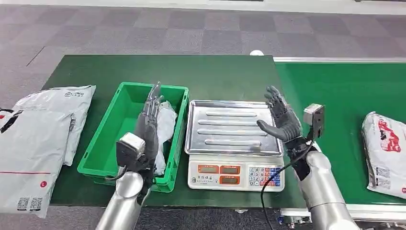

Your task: Moved the parcel from conveyor to table for the left to box.

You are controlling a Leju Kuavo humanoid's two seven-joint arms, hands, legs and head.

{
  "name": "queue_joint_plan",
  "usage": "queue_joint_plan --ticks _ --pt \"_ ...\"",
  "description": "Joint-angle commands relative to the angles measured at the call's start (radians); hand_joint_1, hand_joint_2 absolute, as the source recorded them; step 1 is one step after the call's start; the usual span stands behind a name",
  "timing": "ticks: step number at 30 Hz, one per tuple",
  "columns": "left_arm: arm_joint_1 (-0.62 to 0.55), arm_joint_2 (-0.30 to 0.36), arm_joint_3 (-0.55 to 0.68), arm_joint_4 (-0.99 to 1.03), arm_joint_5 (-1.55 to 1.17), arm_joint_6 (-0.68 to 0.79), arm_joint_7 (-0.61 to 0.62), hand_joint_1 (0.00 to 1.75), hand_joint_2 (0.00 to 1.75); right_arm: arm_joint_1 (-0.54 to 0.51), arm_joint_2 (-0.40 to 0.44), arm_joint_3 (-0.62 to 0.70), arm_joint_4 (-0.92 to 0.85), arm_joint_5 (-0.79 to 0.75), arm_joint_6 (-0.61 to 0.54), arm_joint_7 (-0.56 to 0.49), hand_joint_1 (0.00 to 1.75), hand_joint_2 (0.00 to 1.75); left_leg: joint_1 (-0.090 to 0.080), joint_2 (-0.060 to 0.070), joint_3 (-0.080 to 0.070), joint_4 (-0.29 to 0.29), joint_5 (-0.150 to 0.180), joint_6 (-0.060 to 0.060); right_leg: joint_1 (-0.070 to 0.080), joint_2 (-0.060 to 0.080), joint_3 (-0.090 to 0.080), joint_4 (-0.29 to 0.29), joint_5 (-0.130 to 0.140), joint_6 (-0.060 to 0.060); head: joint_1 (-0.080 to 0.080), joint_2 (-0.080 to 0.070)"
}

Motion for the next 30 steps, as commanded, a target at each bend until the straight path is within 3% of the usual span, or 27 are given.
queue_joint_plan --ticks 1,10,11,12,16,21,23,26,30 --pt "-0.009 0.068 -0.059 0.126 0.153 -0.184 0.046 0.00 1.75 0.007 -0.022 -0.138 0.007 0.557 -0.738 -0.027 0.00 1.75 0.001 -0.001 0.005 -0.003 0.000 -0.001 0.001 0.000 0.005 -0.003 -0.001 -0.002 0.000 0.000" --pt "-0.018 0.065 -0.056 0.139 0.157 -0.186 0.043 0.00 1.75 0.002 -0.032 -0.157 0.027 0.577 -0.759 -0.046 0.00 1.75 0.000 0.002 0.002 -0.002 -0.001 -0.001 0.000 0.002 0.002 -0.001 0.000 -0.001 0.000 0.000" --pt "-0.018 0.065 -0.056 0.138 0.162 -0.193 0.044 0.00 1.75 -0.002 -0.030 -0.166 0.037 0.629 -0.831 -0.039 0.00 1.75 0.001 0.002 0.003 -0.002 -0.001 -0.001 0.001 0.002 0.003 -0.002 0.000 -0.001 0.000 0.000" --pt "-0.022 0.067 -0.059 0.143 0.166 -0.196 0.044 0.00 1.75 -0.006 -0.024 -0.209 0.050 0.721 -0.882 -0.014 0.00 1.75 0.001 0.001 0.004 -0.003 -0.001 -0.001 0.001 0.002 0.004 -0.003 0.000 -0.002 0.000 0.000" --pt "-0.038 0.075 -0.059 0.174 0.181 -0.197 0.034 0.00 1.75 -0.074 0.010 -0.497 0.172 0.956 -0.882 -0.026 0.00 1.75 0.001 -0.002 0.003 -0.002 -0.001 0.000 0.001 -0.001 0.003 -0.002 -0.001 -0.001 0.000 0.000" --pt "-0.046 0.077 -0.073 0.187 0.178 -0.211 0.036 0.00 1.75 -0.152 -0.025 -0.748 0.366 1.271 -0.882 0.122 0.00 1.75 0.000 -0.002 0.002 -0.001 -0.001 0.000 0.000 -0.001 0.003 -0.002 0.000 0.000 0.000 0.000" --pt "-0.044 0.077 -0.075 0.182 0.177 -0.210 0.038 0.00 1.75 -0.167 -0.042 -0.788 0.429 1.307 -0.882 0.160 0.00 1.75 0.001 -0.003 0.002 -0.001 -0.001 0.000 0.001 -0.002 0.004 -0.002 -0.001 0.000 0.000 0.000" --pt "-0.037 0.076 -0.079 0.170 0.177 -0.211 0.046 0.00 1.75 -0.177 -0.097 -0.831 0.578 1.392 -0.882 0.315 0.00 1.75 0.001 -0.003 0.004 -0.002 -0.001 0.000 0.001 -0.002 0.006 -0.004 0.000 -0.001 0.000 0.000" --pt "-0.026 0.074 -0.077 0.165 0.177 -0.208 0.052 0.00 1.75 -0.175 -0.137 -0.847 0.683 1.393 -0.882 0.388 0.00 1.75 0.000 -0.001 0.003 -0.002 -0.002 0.000 0.000 0.001 0.005 -0.003 0.000 -0.001 0.000 0.000"
